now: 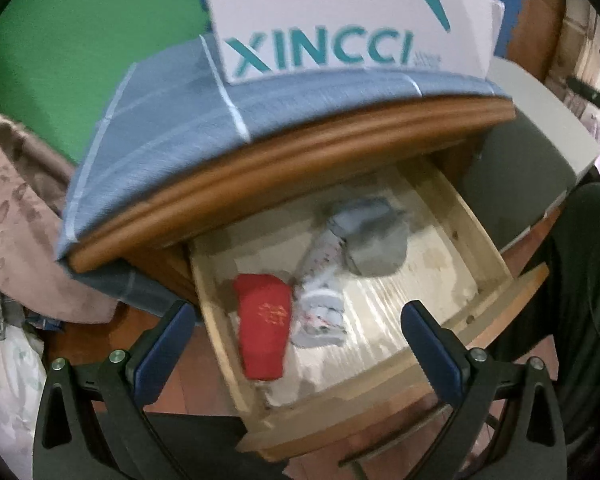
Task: Take underwear out of drawer
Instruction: 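Reach the left gripper into the drawer and grasp the grey knit sock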
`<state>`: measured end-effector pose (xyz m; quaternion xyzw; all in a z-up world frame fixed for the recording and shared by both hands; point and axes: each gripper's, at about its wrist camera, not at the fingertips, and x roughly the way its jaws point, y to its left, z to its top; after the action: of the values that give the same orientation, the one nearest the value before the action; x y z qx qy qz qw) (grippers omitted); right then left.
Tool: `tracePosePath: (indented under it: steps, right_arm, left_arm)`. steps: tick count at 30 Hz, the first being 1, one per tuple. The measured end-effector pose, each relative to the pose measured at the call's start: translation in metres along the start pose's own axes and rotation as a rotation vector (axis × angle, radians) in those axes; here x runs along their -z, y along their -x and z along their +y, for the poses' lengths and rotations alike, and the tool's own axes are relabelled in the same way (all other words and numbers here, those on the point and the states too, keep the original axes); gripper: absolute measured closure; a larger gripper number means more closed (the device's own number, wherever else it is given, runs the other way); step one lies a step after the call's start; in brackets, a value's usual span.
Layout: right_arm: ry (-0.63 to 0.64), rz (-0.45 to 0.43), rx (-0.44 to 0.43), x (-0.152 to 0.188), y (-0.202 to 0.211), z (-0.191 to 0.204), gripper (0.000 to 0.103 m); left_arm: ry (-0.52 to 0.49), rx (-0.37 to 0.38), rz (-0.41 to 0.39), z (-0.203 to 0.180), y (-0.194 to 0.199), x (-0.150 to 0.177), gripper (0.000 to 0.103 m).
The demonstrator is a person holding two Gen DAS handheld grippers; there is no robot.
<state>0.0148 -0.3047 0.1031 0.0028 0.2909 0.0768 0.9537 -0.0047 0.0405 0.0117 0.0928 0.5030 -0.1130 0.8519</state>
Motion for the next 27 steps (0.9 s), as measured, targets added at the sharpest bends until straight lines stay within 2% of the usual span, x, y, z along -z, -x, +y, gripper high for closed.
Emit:
tracePosePath:
  steps: [2,7,10,13,15,17,20,23,24,27]
  right_arm:
    - [-0.014,-0.011,-0.002,0.000,0.002,-0.003,0.034]
    - [-0.044,-0.003,-0.023,0.000,0.000,-0.009,0.034]
    - [-0.049,-0.008,-0.036,0.001,0.002,-0.011,0.034]
    - [-0.061,-0.011,-0.050,0.002,0.003,-0.015,0.034]
    - [-0.075,-0.010,-0.061,0.003,0.004,-0.018,0.034]
    - [-0.089,-0.011,-0.070,0.003,0.004,-0.021,0.034]
    - [-0.108,-0.013,-0.087,0.004,0.005,-0.025,0.034]
    - [-0.118,-0.008,-0.098,0.005,0.004,-0.027,0.034]
    - [-0.120,-0.007,-0.103,0.005,0.003,-0.027,0.034]
    - [-0.118,-0.002,-0.113,0.005,0.002,-0.026,0.034]
  left_arm:
    - [-0.011,0.021,0.030,-0.009,-0.010,-0.001,0.001]
    - [-0.120,0.023,0.079,-0.050,-0.043,-0.012,0.001]
    - [-0.246,0.007,0.069,-0.080,-0.063,-0.016,0.001]
    - [-0.398,-0.002,0.094,-0.114,-0.084,-0.016,0.005]
    - [-0.488,-0.036,0.119,-0.132,-0.100,-0.016,0.007]
    - [-0.492,0.034,0.140,-0.136,-0.108,-0.020,0.008]
    - [-0.434,0.050,0.147,-0.133,-0.118,-0.033,0.011]
    - [-0.382,0.083,0.191,-0.125,-0.133,-0.040,0.015]
    - [-0.377,0.074,0.200,-0.123,-0.139,-0.040,0.020]
    - [-0.395,0.034,0.199,-0.125,-0.149,-0.040,0.022]
